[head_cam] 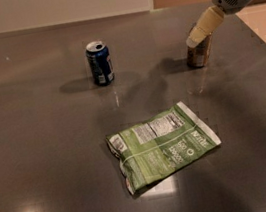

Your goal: Move orange can near green jalapeno chip bag

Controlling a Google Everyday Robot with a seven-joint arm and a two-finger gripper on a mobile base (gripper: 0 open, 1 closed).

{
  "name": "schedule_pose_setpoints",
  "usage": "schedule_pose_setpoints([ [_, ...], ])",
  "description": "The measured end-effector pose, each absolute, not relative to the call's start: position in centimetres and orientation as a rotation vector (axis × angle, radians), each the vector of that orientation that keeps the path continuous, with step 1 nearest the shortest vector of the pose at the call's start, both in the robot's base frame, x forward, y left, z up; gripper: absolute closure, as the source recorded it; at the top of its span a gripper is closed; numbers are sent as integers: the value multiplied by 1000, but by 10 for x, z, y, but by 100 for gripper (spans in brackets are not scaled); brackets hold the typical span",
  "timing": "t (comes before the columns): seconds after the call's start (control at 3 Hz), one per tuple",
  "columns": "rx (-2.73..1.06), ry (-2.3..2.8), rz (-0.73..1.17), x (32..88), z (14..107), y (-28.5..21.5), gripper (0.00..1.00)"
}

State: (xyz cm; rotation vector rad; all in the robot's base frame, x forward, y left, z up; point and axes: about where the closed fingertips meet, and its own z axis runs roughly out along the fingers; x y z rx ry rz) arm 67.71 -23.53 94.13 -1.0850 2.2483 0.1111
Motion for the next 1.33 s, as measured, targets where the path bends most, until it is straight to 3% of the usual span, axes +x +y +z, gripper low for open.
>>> schedule_pose_setpoints([
  [1.33,-992,2344,162,699,910,-255,0],
])
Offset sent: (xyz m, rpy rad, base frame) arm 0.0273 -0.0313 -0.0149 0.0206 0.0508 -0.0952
